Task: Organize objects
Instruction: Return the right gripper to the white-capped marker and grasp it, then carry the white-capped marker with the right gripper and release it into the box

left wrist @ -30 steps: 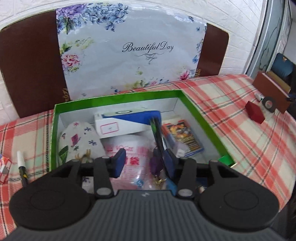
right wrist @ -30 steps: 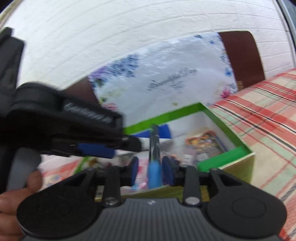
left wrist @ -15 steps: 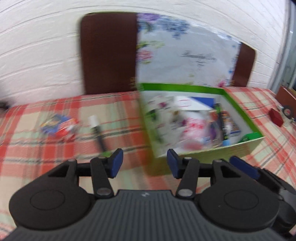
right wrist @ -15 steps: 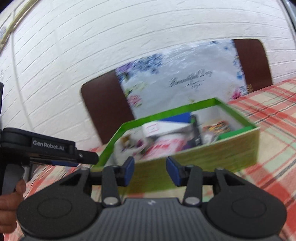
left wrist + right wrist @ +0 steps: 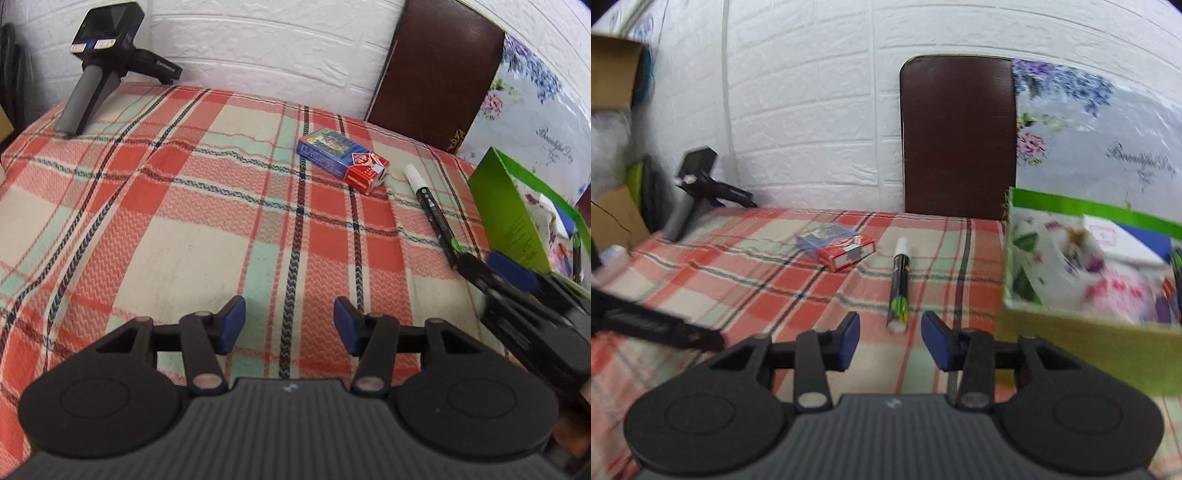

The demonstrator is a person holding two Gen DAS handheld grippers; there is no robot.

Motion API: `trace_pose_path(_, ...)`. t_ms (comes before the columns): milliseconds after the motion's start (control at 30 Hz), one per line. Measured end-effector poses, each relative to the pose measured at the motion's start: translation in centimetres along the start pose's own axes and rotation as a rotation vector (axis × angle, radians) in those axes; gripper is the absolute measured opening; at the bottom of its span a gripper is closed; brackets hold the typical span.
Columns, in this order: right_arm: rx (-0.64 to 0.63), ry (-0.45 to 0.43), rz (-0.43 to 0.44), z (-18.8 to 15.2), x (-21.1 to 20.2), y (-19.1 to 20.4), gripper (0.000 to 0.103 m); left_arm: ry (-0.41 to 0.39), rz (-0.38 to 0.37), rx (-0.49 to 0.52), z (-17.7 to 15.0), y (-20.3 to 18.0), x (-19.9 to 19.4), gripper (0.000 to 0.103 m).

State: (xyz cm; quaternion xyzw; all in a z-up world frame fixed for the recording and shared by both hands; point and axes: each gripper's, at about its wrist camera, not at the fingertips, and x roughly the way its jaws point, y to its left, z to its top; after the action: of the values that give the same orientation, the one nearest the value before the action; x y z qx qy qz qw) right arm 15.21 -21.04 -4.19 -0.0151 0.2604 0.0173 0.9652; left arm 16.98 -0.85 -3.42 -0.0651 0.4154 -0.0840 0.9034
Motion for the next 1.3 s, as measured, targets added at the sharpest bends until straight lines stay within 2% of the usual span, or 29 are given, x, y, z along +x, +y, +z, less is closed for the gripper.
trace_pose_path(100, -0.062, 0.092, -0.033, 0.4, 3.4, 0.9, 0.031, 0.013, -0.028, -0.023, 0.1, 0.0, -0.2, 0.055)
trace_pose_path(133, -0.049, 0.090, -0.019, 0.3, 3.6, 0.7, 0.029, 0.020, -0.046, -0.031, 0.1, -0.1, -0.1, 0.055)
trace_pose_path(167, -0.045, 0.100, -0.006, 0.4, 3.6, 0.7, 0.020, 0.026, -0.063, -0.039, 0.2, -0.2, -0.1, 0.055)
trace_pose_path(200, -0.036, 0.106, 0.002, 0.3, 3.3, 0.6, 0.018, 0.034, -0.081, -0.048, 0.2, -0.3, -0.1, 0.055)
trace_pose_path(300, 0.013, 0.123, 0.079, -0.8, 1.4, 0.5, 0.018, 0.073, -0.152, -0.093, 0.3, -0.7, 0.1, 0.055)
trace_pose_path(400, 0.139, 0.141, 0.187, -2.4, -1.3, -0.1, 0.018, 0.113, -0.229, -0.124, 0.1, -1.8, 0.4, 0.055)
trace_pose_path(500, 0.318, 0.168, 0.323, -3.7, -3.4, -1.5, 0.018, 0.150, -0.262, -0.140, -0.2, -3.3, 0.9, 0.059)
trace_pose_path(600, 0.430, 0.200, 0.414, -4.8, -4.5, -2.2, 0.018, 0.169, -0.277, -0.124, -0.5, -4.9, 1.2, 0.060)
trace_pose_path(667, 0.474, 0.202, 0.453, -5.3, -5.2, -2.4, 0.018, 0.155, -0.259, -0.098, -0.7, -5.8, 1.3, 0.053)
trace_pose_path(700, 0.475, 0.192, 0.458, -5.3, -5.7, -2.5, 0.018, 0.150, -0.247, -0.078, -0.8, -6.3, 1.2, 0.036)
trace_pose_path(733, 0.457, 0.173, 0.434, -5.2, -6.2, -2.5, 0.018, 0.143, -0.242, -0.059, -0.8, -6.8, 1.1, 0.024)
trace_pose_path(867, 0.419, 0.064, 0.369, -4.3, -7.9, -3.9, 0.018, 0.106, -0.309, -0.022, 0.9, -9.2, 0.1, 0.023)
trace_pose_path(1100, 0.375, -0.162, 0.152, -1.2, -9.3, -9.0, 0.018, 0.000, -0.418, 0.194, 5.0, -18.9, -0.1, 0.023)
trace_pose_path(1300, 0.422, -0.197, 0.011, -0.6, -7.0, -14.7, 0.018, 0.015, -0.462, 0.301, 6.4, -25.9, 2.7, 0.024)
